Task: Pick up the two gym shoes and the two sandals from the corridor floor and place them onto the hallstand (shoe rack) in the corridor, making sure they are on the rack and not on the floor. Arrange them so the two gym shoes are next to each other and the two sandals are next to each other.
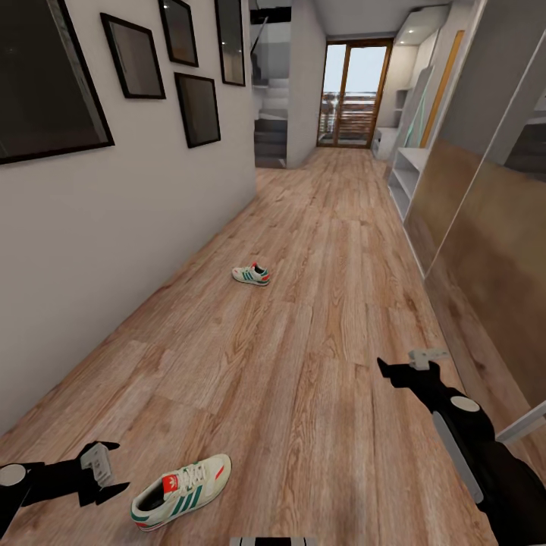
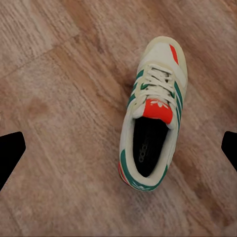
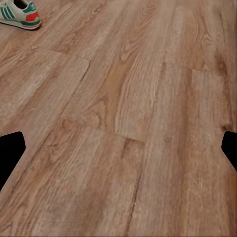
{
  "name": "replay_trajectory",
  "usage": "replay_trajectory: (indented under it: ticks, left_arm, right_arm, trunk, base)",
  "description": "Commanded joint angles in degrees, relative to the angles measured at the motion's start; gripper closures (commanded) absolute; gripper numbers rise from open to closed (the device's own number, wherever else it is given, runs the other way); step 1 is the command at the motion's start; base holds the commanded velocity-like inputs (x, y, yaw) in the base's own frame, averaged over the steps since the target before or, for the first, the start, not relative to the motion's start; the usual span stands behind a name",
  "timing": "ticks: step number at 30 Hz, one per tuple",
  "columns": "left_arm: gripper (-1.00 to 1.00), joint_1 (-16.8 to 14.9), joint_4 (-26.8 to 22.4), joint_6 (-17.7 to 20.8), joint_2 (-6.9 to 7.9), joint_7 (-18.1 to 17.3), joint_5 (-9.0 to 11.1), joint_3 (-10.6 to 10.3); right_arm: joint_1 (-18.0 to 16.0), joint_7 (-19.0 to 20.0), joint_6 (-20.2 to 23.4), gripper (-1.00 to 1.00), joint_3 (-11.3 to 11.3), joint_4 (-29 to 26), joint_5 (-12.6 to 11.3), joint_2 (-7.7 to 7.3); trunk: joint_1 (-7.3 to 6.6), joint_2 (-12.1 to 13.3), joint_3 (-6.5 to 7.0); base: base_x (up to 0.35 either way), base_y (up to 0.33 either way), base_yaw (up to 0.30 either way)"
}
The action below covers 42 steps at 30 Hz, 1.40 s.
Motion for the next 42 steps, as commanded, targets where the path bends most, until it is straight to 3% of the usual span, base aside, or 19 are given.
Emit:
replay_trajectory:
  ticks: [1,21,31,42]
  left_arm:
    - [-1.0,-0.1,-0.4,-0.4,-0.11,-0.3,-0.8,0.2]
    - [-1.0,-1.8,-0.4,4.2,-0.07,-3.0,-7.3,0.2]
    - [-1.0,-4.3,0.9,7.5,0.29,-6.2,-7.3,0.4]
    - [-1.0,-7.9,4.5,7.7,1.4,-9.7,-7.4,0.9]
  right_arm:
    - [0.0,-0.1,0.3,-1.0,0.0,-0.2,-0.4,-0.07]
    - [0.0,-0.1,0.3,-1.0,-0.1,-0.7,-0.4,-0.16]
    - [0.0,-0.1,0.3,-1.0,-0.1,-0.7,-0.4,-0.16]
    - [0.0,-0.1,0.3,-1.0,-0.1,-0.7,-0.4,-0.16]
  trunk:
    - [-0.01,0.0,-0.05]
    - [-0.01,0.0,-0.05]
    - [-0.01,0.0,-0.05]
    - [-0.01,0.0,-0.05]
  base:
    - [0.0,0.0,0.0]
    - [0.0,0.0,0.0]
    - [0.0,0.0,0.0]
    - [0.0,0.0,0.0]
